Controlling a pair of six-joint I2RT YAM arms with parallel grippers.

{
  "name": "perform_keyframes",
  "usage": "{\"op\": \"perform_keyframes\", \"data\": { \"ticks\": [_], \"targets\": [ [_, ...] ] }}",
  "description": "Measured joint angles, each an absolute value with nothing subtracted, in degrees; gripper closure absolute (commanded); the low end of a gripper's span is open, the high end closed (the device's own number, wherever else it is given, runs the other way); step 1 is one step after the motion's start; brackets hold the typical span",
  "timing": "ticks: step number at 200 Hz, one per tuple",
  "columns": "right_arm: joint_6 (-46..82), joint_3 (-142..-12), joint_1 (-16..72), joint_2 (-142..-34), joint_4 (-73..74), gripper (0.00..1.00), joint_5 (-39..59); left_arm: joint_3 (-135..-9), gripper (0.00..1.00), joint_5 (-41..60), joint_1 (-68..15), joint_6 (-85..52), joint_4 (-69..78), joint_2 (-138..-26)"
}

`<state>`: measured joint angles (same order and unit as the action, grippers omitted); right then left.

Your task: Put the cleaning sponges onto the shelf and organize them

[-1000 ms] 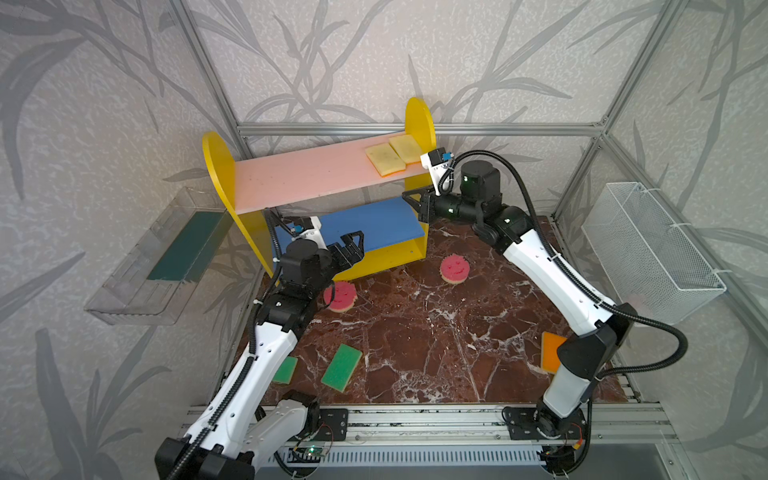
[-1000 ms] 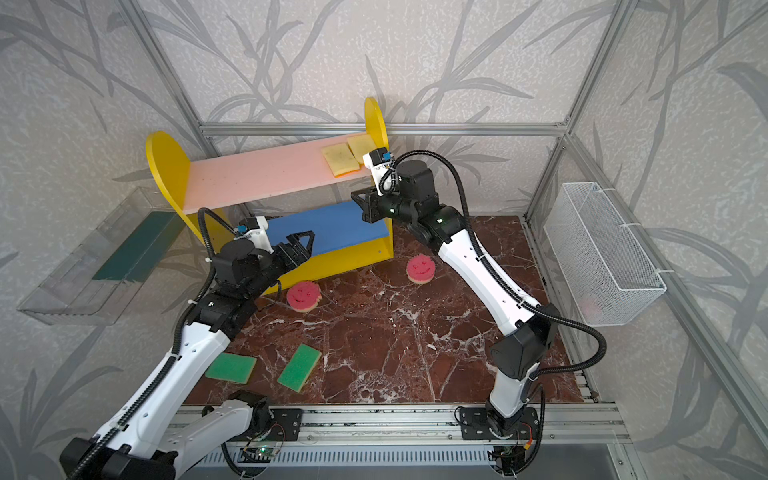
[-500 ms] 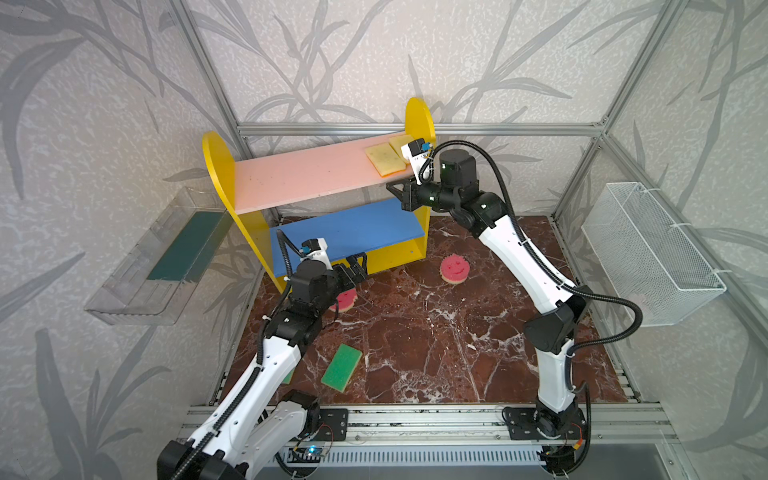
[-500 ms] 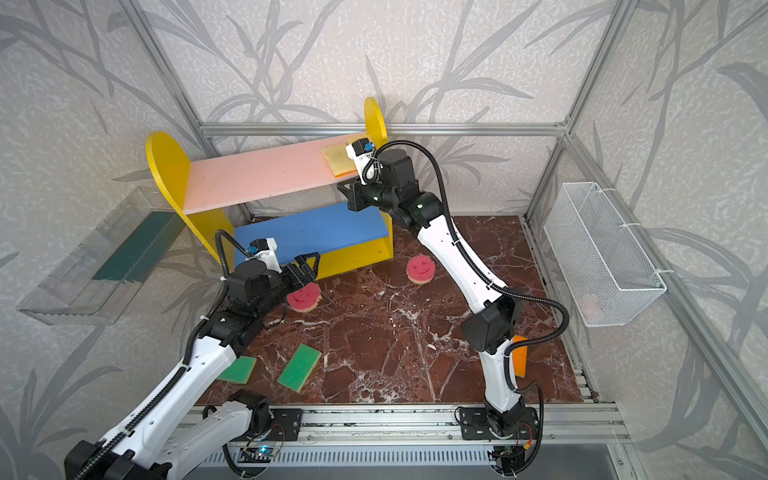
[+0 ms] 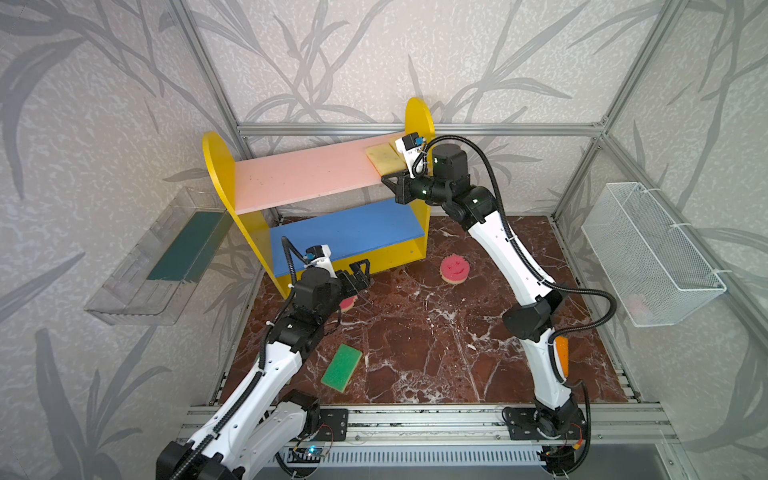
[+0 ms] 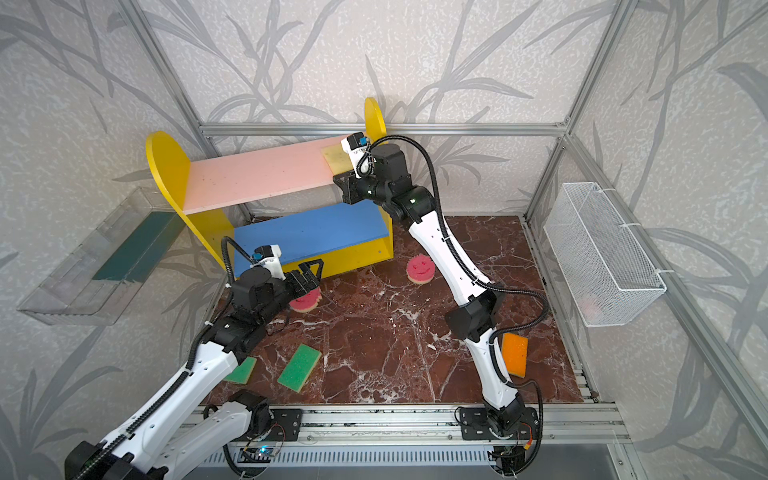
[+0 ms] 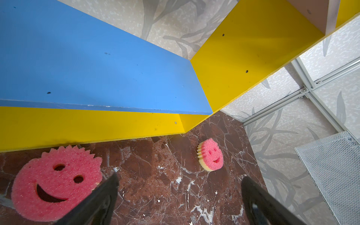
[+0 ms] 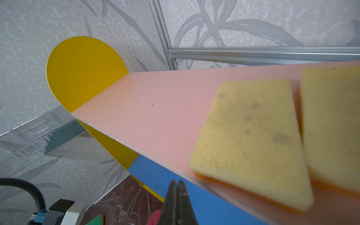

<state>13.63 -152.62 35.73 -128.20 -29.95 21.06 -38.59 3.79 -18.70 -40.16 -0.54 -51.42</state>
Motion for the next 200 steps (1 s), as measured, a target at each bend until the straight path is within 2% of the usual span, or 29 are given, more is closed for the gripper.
{"op": "perform_keyframes", "data": {
  "ticks": [111, 133, 161, 183, 200],
  "targets": [
    [14.1, -155.2, 34.5, -130.8, -30.3, 1.0, 21.7, -37.6, 0.01, 1.9, -21.4, -40.1, 0.6, -51.9],
    [13.7, -155.2, 34.4, -130.8, -30.9, 0.87, 22.5, -37.5, 0.01, 1.4, -21.7, -40.1, 0.6, -52.0],
    [12.9, -150.1, 34.5, -127.8, -32.9, 0.66, 23.0, -37.9, 0.01, 0.6, -23.1, -39.1, -0.1, -52.9],
    [12.2, -138.1, 34.5, -120.3, -34.2, 0.51, 22.7, -39.3, 0.01, -0.6, -25.8, -37.5, -2.0, -55.0],
    [12.1, -122.7, 34.6, -110.6, -32.8, 0.39, 21.6, -39.5, 0.01, -1.7, -28.0, -36.8, -2.6, -55.8]
  ]
}}
